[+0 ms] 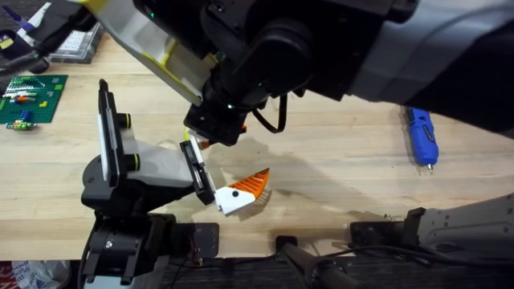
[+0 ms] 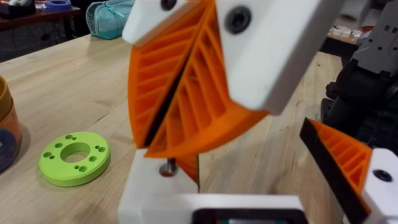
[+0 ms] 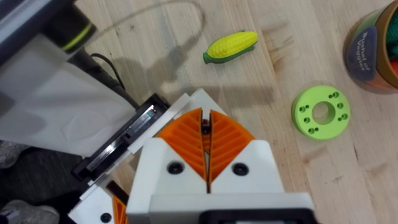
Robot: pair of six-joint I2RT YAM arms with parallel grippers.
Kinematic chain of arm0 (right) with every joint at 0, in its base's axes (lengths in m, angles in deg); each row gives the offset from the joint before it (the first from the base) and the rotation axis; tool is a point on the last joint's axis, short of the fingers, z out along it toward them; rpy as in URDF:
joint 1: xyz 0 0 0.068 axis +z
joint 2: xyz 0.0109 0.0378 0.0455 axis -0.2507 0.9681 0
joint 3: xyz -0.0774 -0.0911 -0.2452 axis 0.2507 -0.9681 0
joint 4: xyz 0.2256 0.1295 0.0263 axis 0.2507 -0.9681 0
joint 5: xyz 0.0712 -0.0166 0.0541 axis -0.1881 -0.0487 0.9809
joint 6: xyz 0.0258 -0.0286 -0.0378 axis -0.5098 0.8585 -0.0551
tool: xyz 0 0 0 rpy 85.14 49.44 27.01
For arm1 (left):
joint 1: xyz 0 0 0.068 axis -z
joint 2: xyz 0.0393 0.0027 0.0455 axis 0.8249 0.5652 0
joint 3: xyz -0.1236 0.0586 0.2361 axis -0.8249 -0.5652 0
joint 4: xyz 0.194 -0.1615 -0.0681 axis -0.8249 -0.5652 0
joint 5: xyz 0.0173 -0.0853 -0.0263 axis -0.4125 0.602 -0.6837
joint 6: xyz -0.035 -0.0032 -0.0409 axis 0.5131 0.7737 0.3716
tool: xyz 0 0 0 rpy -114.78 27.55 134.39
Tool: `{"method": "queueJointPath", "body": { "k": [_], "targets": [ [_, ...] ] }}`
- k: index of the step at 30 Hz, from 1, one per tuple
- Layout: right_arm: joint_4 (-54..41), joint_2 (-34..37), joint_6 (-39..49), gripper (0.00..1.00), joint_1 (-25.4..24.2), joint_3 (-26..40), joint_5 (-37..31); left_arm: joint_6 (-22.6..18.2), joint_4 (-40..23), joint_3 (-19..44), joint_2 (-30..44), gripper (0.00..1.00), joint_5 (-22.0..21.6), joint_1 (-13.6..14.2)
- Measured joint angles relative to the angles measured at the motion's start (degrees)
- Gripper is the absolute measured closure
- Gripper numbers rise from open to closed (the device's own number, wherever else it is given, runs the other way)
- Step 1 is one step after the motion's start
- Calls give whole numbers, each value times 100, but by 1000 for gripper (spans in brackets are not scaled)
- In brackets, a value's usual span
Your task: Pick up the gripper from the table and insert it into the empty holder that is missing its gripper. Then pick up a screw, insert it into the mounting hole, and use the screwdriver to tighten it. Finally, clean up the table by picking up the vegetable and placing it into the bucket.
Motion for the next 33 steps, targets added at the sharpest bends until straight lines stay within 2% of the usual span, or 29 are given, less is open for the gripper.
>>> {"method": "queueJointPath", "body": {
  "k": [33],
  "targets": [
    [76,0,-3,993,0,-2,143,3,-9,0,0,12,7,0]
  ]
}}
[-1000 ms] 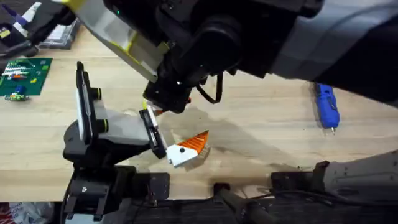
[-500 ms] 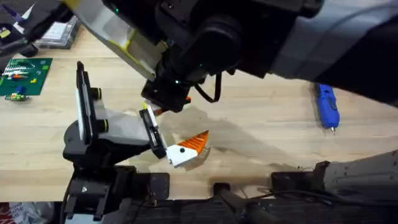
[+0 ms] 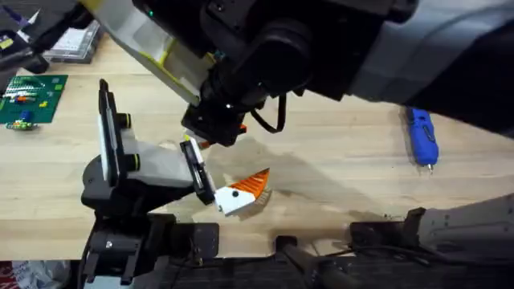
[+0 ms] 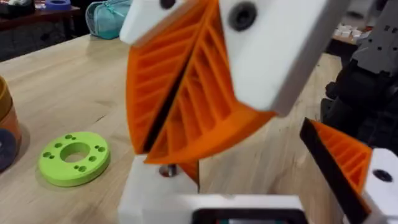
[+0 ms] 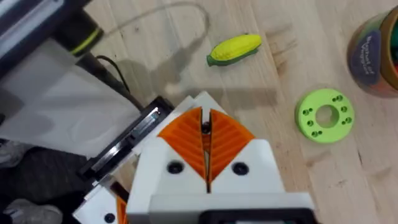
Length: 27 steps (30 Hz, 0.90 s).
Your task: Pick up the gripper from the table and insert it into the empty holder that is missing its gripper. Then pick up a screw, insert it into the mounting hole, and use the screwdriver to tighten it. Finally, clean up the table by picking up the vegetable and placing it into the bucket.
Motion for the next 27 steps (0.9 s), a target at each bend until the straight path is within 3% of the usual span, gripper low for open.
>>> {"method": "queueJointPath", "body": {
  "k": [27],
  "targets": [
    [2,-1,-1,993,-76,-159,24,12,-2,0,0,12,0,0]
  ]
}}
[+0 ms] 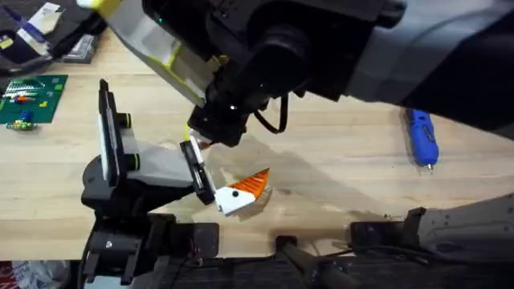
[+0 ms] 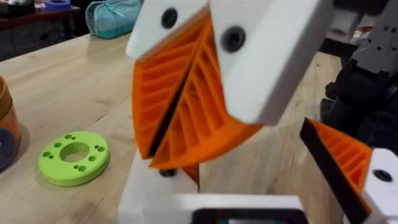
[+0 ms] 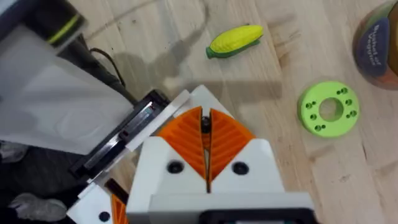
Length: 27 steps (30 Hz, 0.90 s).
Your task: Pick up the gripper from the table and insert it into the empty holder that is missing its gripper. Then pick up a screw, insert it into the mounting hole, and use the screwdriver to tighten it. Finally, clean up the table by picking up the vegetable and placing it into the bucket.
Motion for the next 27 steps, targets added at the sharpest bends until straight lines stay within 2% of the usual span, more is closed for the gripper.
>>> {"method": "queueJointPath", "body": {
  "k": [14,20,21,25,27],
  "targets": [
    [127,1,-64,993,0,-190,3,47,-3,0,0,12,2,0],
    [128,0,-155,717,7,-193,22,47,-4,0,0,12,3,0],
    [124,0,-188,530,-12,-195,-25,48,-4,0,0,12,3,-1],
    [129,-1,-207,298,-60,-195,-125,71,-4,0,0,12,-1,-2],
    [130,-1,-213,255,-78,-195,-157,87,-4,0,0,12,-3,-2]
  ]
}}
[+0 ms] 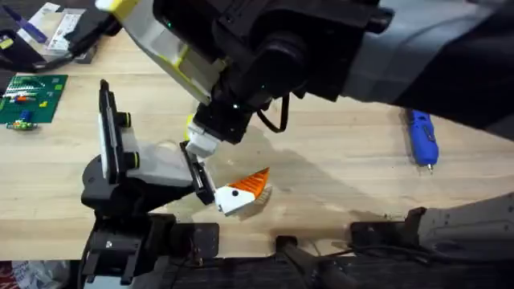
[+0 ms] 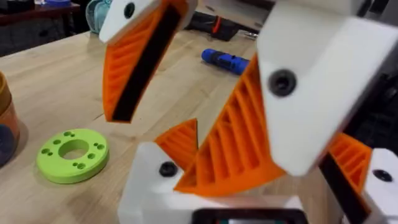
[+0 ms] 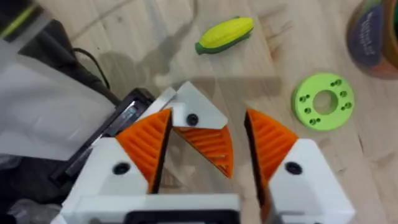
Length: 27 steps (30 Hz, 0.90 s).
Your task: Pick up the gripper from the table and insert it into the empty holder that is missing its gripper. Then pick up a screw, insert it into the mounting hole, and use the screwdriver to tighten it. Finally, clean up the table by picking up the vegetable and placing it into the bucket.
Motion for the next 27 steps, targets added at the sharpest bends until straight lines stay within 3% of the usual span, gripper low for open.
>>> {"method": "queueJointPath", "body": {
  "k": [5,27],
  "targets": [
    [3,0,0,201,-6,0,-43,6,0,0,0,12,1,0],
    [38,-3,-46,149,-9,0,-98,3,7,0,0,12,-93,0]
  ]
}}
